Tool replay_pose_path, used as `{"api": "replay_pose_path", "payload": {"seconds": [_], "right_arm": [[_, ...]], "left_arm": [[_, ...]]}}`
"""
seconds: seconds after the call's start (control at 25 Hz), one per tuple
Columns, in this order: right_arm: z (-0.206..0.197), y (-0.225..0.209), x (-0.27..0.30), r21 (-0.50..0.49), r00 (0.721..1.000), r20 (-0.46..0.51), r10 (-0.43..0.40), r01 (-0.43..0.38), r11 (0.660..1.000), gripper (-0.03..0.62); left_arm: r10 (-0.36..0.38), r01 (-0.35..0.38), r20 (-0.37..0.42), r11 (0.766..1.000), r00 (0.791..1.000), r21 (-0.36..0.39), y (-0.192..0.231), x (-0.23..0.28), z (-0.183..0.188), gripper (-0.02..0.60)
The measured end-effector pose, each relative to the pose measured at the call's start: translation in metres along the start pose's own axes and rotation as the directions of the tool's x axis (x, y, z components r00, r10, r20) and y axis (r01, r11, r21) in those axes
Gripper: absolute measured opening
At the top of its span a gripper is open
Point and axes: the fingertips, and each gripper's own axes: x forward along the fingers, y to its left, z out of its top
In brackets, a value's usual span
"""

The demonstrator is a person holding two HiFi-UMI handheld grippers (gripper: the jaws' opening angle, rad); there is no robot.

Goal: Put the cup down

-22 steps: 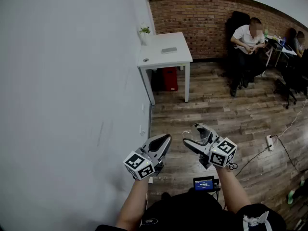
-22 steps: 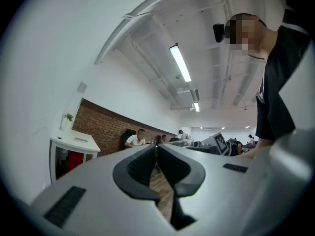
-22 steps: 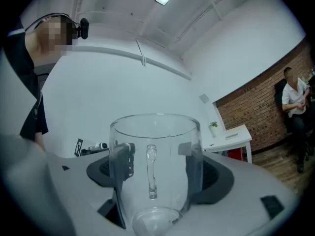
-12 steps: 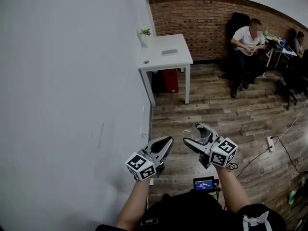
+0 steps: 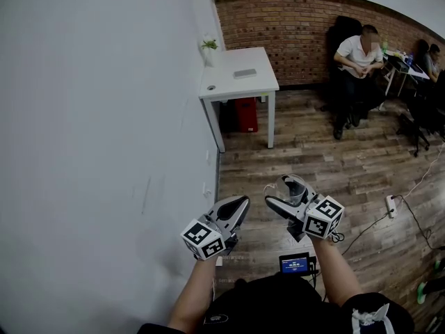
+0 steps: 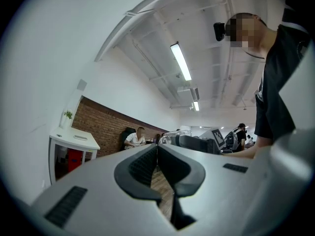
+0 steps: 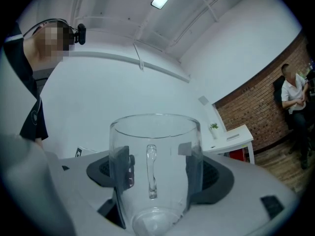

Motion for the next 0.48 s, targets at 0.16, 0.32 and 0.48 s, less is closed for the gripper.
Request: {"api": "replay_pose_path", "payload": {"seconds": [0.16,0.32,0.48], "right_arm": [[-0.0032,-0.0048,0.0016,0.023,1.0,0.006,-0.007,0.007,1.0,0.411],[-0.0022,-0.0066,0.0023,0.028,1.0,0.001,-0.014,0.014,1.0,0.411],[-0.0017,-0.0033,0.0012,0.019,1.0,-0.003,-0.014,0.015,1.0,0.411]], "left_arm": [[-0.008,0.008,-0.003,1.0,1.0,-0.004,0.0024,-0.0002,-0.0042,0.008],[-0.01,0.01,-0.006,1.0,1.0,-0.005,0.0037,0.0009,-0.0031,0.008],[-0.01,0.01,-0.004,1.0,1.0,-0.003,0.0017,-0.0016,-0.0015,0.008]]}}
